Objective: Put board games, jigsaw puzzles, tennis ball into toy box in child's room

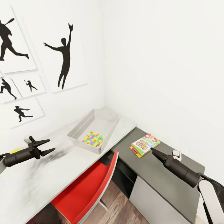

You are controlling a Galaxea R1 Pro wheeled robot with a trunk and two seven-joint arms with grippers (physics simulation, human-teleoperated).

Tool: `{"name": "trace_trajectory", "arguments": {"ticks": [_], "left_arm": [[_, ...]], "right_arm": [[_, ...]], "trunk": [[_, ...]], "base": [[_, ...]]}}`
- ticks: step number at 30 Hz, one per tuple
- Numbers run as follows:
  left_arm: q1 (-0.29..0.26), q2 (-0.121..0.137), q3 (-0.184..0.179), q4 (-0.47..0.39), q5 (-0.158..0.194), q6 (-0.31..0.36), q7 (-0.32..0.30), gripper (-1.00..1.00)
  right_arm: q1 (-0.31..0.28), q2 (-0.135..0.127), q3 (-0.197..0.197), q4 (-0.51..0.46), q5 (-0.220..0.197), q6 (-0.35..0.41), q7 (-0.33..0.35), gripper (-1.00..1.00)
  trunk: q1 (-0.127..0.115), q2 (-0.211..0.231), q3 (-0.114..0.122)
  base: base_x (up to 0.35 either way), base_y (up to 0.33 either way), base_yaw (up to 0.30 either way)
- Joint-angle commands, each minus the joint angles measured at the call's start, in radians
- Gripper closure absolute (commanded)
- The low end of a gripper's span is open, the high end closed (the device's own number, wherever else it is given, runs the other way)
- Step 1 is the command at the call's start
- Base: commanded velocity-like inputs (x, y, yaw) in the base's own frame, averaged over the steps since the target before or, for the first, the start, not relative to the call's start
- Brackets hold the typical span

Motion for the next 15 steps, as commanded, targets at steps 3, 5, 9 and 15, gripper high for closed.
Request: {"name": "trace_trajectory", "arguments": {"ticks": [3, 5, 9, 15], "left_arm": [[-0.002, 0.001, -0.007, 0.0, 0.003, 0.012, -0.005, -1.0], [-0.002, 0.001, -0.009, -0.001, 0.003, 0.013, -0.005, -1.0], [-0.002, 0.0, -0.013, -0.001, 0.003, 0.013, -0.005, -1.0], [-0.002, -0.001, -0.015, -0.002, 0.002, 0.013, -0.004, -1.0]], "right_arm": [[0.0, -0.002, -0.002, 0.0, -0.001, 0.006, 0.003, -1.0], [0.001, -0.004, -0.002, 0.0, -0.001, 0.005, 0.003, -1.0], [0.001, -0.004, -0.002, 0.0, -0.001, 0.005, 0.004, -1.0], [0.001, -0.005, -0.007, 0.0, -0.001, 0.005, 0.005, -1.0]], "trunk": [[0.001, -0.002, 0.001], [0.001, -0.002, 0.003], [0.001, -0.002, 0.008], [0.001, -0.002, 0.017]], "base": [[0.0, 0.0, 0.233], [0.0, 0.0, 0.226], [0.0, 0.0, 0.18], [0.0, 0.0, 0.12]]}}
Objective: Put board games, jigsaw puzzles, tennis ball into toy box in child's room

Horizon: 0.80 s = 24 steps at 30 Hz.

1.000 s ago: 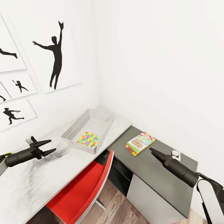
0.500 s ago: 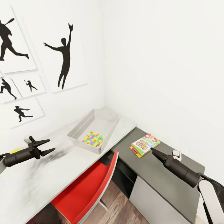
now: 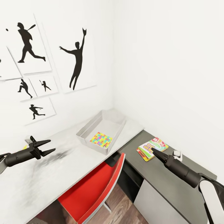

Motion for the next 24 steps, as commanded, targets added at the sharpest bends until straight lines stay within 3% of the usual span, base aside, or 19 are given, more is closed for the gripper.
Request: {"name": "trace_trajectory", "arguments": {"ticks": [1, 12, 24], "left_arm": [[-0.002, 0.001, -0.006, 0.001, 0.003, 0.011, -0.006, -1.0], [-0.002, 0.0, -0.007, -0.002, 0.003, 0.011, -0.006, -1.0], [-0.002, -0.001, -0.011, -0.08, 0.001, 0.017, -0.004, -1.0]], "right_arm": [[-0.001, 0.0, -0.006, 0.0, 0.0, 0.005, 0.003, -1.0], [-0.004, 0.0, -0.025, 0.001, 0.0, 0.006, 0.003, -1.0], [-0.004, -0.002, -0.026, 0.001, 0.0, 0.006, 0.003, -1.0]], "trunk": [[0.001, -0.002, 0.0], [0.001, -0.002, 0.017], [0.001, -0.002, 0.035]], "base": [[0.0, 0.0, 0.098], [0.0, 0.0, 0.091], [0.0, 0.0, 0.077]]}}
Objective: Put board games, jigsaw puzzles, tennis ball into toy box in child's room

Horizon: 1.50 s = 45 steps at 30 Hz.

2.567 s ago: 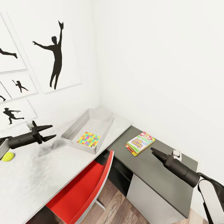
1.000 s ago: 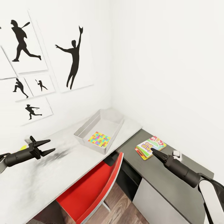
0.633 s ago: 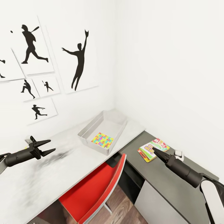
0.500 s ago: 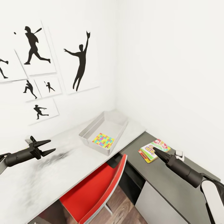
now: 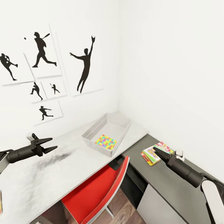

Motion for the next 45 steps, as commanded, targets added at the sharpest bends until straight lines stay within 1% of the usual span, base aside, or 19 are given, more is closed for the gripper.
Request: {"name": "trace_trajectory", "arguments": {"ticks": [1, 12, 17, 25, 30, 37, 45], "left_arm": [[-0.002, 0.001, -0.006, 0.0, 0.003, 0.01, -0.006, -1.0], [-0.002, 0.004, -0.005, -0.001, 0.003, 0.007, -0.006, -1.0], [-0.002, -0.003, -0.005, -0.001, 0.002, 0.003, -0.005, -1.0], [-0.002, -0.006, -0.004, -0.001, 0.001, 0.001, -0.001, -1.0], [-0.002, -0.006, -0.004, -0.001, 0.001, 0.0, -0.002, -1.0], [-0.002, -0.006, -0.004, -0.001, 0.002, 0.001, -0.003, -1.0], [-0.001, -0.006, -0.004, -0.001, 0.001, 0.001, -0.003, -1.0]], "right_arm": [[-0.001, 0.0, -0.001, 0.0, 0.0, 0.006, 0.003, -1.0], [-0.001, -0.001, -0.001, 0.0, 0.0, 0.005, 0.001, -1.0], [-0.001, 0.0, -0.001, 0.0, 0.0, 0.005, 0.001, -1.0], [-0.001, -0.001, -0.001, 0.0, 0.0, 0.005, 0.001, -1.0], [-0.001, -0.002, -0.001, 0.0, 0.0, 0.005, 0.001, -1.0], [-0.001, -0.002, -0.001, 0.0, 0.0, 0.005, 0.001, -1.0], [-0.001, -0.002, -0.001, 0.0, 0.0, 0.005, 0.001, -1.0]], "trunk": [[0.001, -0.002, -0.001], [0.001, -0.002, 0.015], [0.001, -0.002, 0.016], [0.001, -0.002, 0.016], [0.001, -0.002, 0.016], [0.001, -0.002, 0.016], [0.001, -0.002, 0.016]], "base": [[0.0, 0.0, 0.081], [0.0, 0.0, 0.084], [0.038, 0.0, 0.021], [0.212, -0.046, 0.003], [0.098, -0.029, 0.0], [0.2, 0.072, 0.0], [0.106, 0.043, 0.0]]}}
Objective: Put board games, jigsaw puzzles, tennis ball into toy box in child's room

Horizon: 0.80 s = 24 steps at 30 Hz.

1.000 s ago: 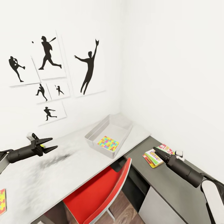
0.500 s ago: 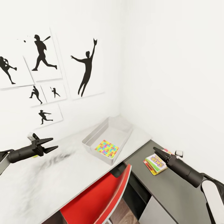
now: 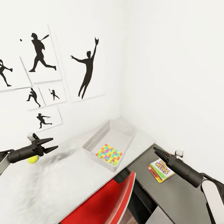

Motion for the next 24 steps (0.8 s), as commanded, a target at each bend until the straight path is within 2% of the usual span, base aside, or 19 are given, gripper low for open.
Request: {"name": "trace_trajectory", "arguments": {"ticks": [1, 17, 24], "left_arm": [[-0.002, 0.001, -0.006, 0.001, 0.004, 0.01, -0.006, -1.0], [-0.001, 0.001, -0.006, 0.001, 0.004, 0.01, -0.006, -1.0], [-0.001, 0.001, -0.006, 0.001, 0.004, 0.009, -0.006, -1.0]], "right_arm": [[-0.001, 0.0, -0.001, 0.0, 0.0, 0.006, 0.002, -1.0], [-0.001, 0.0, -0.001, 0.0, 0.0, 0.006, 0.002, -1.0], [-0.001, 0.0, -0.001, 0.0, 0.0, 0.006, 0.002, -1.0]], "trunk": [[0.001, -0.002, -0.002], [0.001, -0.002, -0.002], [0.001, -0.002, 0.004]], "base": [[0.181, 0.073, 0.0], [0.076, 0.012, 0.004], [0.005, 0.0, 0.145]]}}
